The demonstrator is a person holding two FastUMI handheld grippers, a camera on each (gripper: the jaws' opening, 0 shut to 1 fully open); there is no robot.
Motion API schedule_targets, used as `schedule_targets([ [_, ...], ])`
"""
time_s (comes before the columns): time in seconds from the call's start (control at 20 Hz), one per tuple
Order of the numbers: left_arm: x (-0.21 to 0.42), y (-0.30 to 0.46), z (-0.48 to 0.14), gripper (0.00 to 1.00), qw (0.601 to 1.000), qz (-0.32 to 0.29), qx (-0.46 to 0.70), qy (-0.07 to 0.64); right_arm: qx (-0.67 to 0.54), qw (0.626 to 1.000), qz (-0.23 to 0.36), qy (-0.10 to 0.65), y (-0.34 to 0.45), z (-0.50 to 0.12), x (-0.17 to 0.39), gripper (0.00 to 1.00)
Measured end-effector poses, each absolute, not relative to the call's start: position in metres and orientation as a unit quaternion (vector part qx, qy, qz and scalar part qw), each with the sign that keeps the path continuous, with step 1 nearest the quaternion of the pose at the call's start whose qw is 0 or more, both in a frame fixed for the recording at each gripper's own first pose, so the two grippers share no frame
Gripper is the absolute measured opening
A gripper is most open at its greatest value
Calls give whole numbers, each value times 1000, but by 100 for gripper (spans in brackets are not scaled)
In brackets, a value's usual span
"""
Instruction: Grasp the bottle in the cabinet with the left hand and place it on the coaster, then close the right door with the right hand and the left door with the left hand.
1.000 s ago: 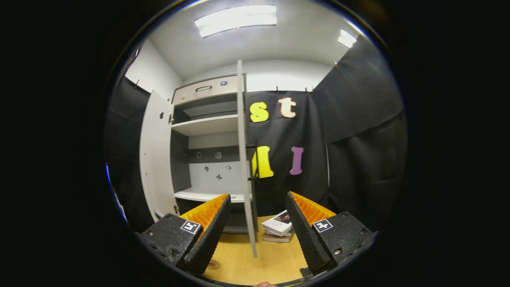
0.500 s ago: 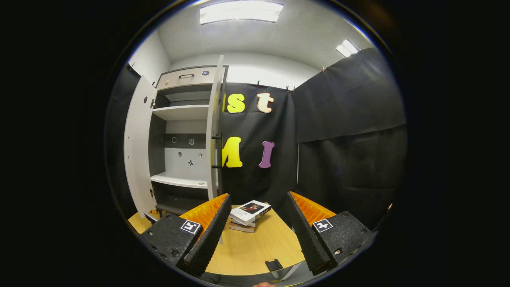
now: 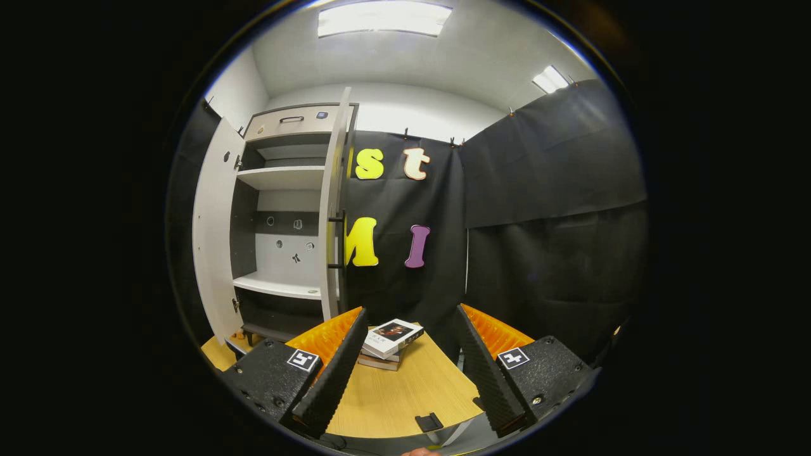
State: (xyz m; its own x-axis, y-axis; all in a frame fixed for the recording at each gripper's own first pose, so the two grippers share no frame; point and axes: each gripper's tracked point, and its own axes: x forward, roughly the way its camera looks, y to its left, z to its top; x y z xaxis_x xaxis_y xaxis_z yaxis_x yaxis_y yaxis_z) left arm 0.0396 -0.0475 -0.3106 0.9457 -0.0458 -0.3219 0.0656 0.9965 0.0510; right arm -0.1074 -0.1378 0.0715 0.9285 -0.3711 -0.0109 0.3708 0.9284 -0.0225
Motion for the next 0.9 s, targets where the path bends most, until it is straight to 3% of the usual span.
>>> schedule_targets([
  [0.05, 40, -48, -308, 97, 986, -33, 32, 162, -5, 983, -183, 5, -135, 72, -105, 84],
  [0.3, 35, -48, -261, 96, 990, -48, 39, 126, 15, 987, -162, -2, -135, 63, -96, 84],
  [0.6, 26, -50, -146, 96, 996, -49, 37, 61, 44, 990, -133, -13, -136, 43, -62, 84],
  [0.9, 3, -55, -76, 96, 995, -60, 34, 67, 53, 994, -83, -49, -135, 70, -2, 84],
])
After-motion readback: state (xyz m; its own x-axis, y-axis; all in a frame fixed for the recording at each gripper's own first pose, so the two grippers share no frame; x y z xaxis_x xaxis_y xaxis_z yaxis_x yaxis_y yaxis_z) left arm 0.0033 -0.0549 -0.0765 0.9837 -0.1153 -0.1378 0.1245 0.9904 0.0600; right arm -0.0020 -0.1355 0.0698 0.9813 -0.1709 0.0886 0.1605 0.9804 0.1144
